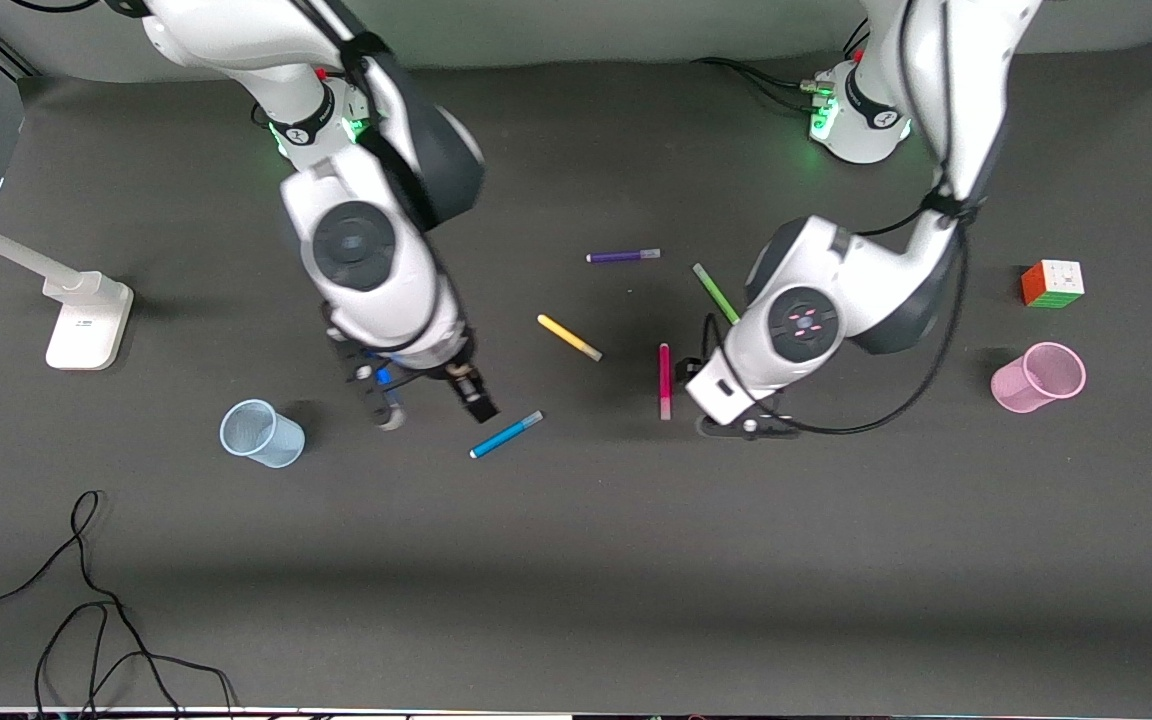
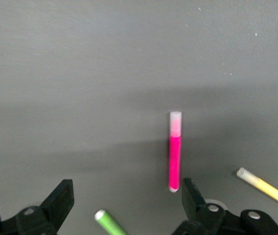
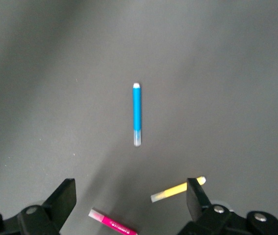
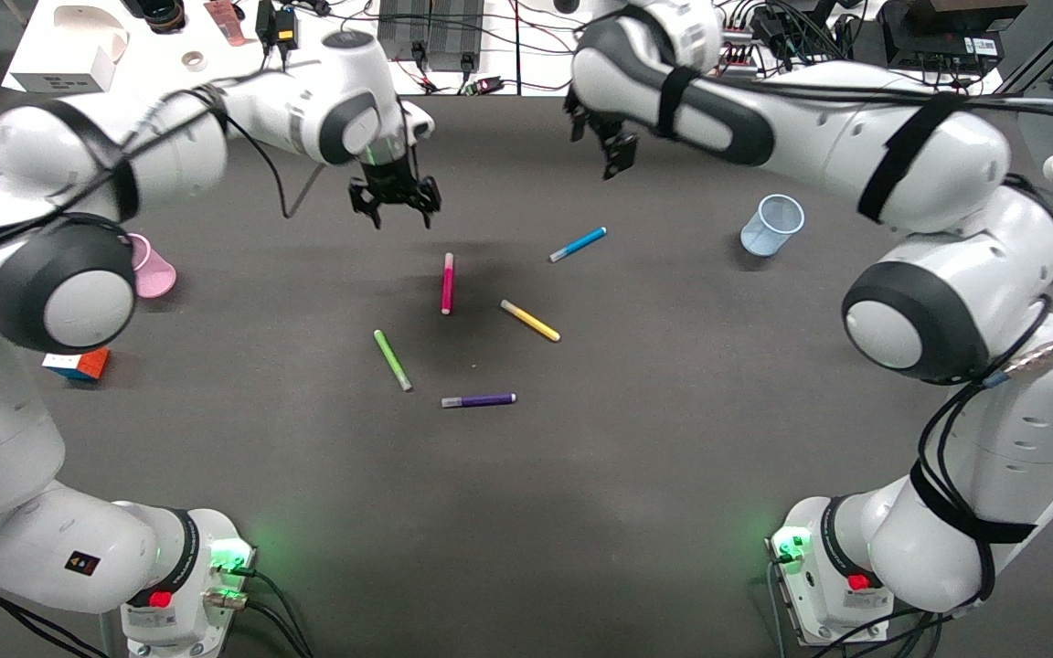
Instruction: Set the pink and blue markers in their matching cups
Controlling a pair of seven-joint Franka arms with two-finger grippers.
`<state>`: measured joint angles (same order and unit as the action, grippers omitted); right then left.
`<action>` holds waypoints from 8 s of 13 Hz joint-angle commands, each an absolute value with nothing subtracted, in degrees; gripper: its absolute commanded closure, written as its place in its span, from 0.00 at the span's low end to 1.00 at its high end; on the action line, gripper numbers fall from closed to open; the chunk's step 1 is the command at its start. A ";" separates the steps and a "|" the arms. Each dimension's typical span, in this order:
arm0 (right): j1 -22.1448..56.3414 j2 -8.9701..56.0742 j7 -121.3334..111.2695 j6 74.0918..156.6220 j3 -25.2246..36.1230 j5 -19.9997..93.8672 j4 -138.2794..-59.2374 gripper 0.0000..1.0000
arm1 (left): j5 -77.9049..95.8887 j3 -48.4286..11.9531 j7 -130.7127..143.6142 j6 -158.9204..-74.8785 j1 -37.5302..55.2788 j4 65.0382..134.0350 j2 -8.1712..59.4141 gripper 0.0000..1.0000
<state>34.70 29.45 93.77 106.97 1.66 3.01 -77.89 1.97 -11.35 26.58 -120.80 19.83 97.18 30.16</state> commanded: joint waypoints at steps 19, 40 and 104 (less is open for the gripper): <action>37.44 44.55 103.36 136.39 2.64 3.25 -89.64 0.00 | -1.05 -10.11 31.30 -130.70 23.47 96.68 39.99 1.00; 37.00 46.23 99.58 137.37 2.72 1.76 -89.65 0.82 | 9.54 -10.28 -73.93 -103.27 -15.71 94.48 18.80 1.00; 14.94 44.47 -23.56 82.00 27.95 19.78 -77.96 0.00 | -5.01 -9.67 -4.92 -85.31 3.16 94.27 -2.35 0.00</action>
